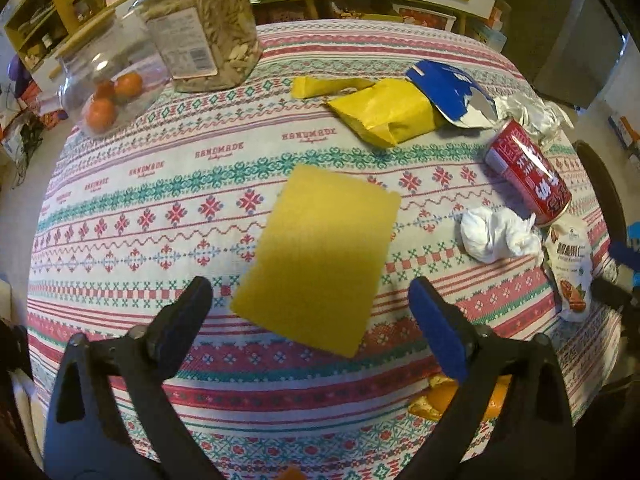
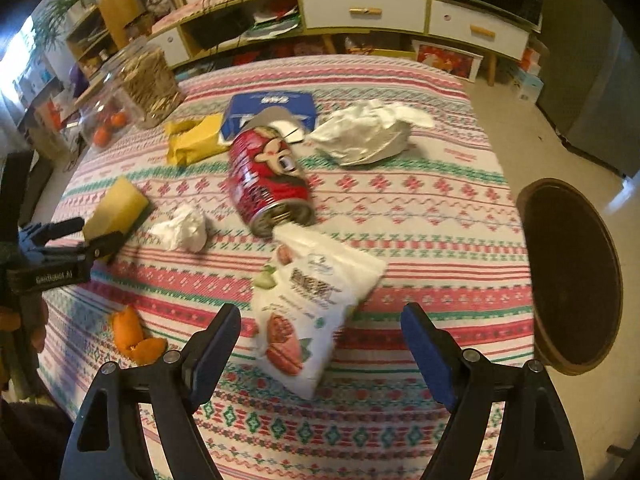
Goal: Collect trash
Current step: 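Grasp the yellow sponge with the left tool while the right tool grasps the pecan nut bag, then lift the sponge with the left tool while the right tool lifts the pecan bag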
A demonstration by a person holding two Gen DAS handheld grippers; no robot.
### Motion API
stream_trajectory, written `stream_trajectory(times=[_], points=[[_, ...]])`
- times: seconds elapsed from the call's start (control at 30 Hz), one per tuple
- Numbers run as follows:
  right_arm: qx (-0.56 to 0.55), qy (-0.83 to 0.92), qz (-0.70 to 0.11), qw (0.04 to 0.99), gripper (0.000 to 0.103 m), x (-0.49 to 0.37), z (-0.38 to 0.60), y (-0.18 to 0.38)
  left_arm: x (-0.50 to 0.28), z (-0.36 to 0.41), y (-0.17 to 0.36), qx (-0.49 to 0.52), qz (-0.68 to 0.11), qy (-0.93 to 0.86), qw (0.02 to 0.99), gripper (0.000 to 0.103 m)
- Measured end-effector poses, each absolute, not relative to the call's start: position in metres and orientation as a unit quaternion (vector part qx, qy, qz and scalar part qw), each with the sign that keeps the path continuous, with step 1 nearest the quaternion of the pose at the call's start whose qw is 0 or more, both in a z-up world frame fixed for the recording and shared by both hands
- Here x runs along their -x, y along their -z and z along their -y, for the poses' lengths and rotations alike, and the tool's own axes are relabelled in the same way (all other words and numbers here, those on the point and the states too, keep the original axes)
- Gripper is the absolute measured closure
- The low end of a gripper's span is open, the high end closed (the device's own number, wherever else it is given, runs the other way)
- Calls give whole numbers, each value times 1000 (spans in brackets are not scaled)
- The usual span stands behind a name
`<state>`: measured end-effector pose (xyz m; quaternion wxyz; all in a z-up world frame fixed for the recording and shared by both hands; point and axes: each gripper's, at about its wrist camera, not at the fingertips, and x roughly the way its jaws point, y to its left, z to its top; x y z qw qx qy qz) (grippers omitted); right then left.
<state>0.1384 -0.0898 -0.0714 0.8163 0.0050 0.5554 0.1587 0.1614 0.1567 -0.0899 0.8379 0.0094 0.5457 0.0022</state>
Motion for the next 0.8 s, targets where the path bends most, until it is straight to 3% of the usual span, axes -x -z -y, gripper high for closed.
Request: stream_trajectory(times=[0.13,0.2,0.27,0.53,0.6,0.67,0.8], points=[[12,-160,-561,812,19,-138,78,79,-160,-161,88,3,-543,-12,840,16],[16,-158,-565,810,19,-139,74,84,-159,-161,88,3,-545,-9,839,29],[18,-155,-569,808,19,-139,72,88,-157,-161,89,4,-548,-3,836,33],[22,-148,-584,798,19,-142,74,107,-151,-156,84,-2,-546,5,838,38],[25,-151,-583,798,23,-141,75,106,-149,-154,80,3,-544,5,839,38],[31,-158,-579,799,38,-140,75,103,-145,-152,75,8,-540,7,841,38],[20,-166,-580,797,48,-140,82,99,-139,-144,64,7,-531,15,847,38]])
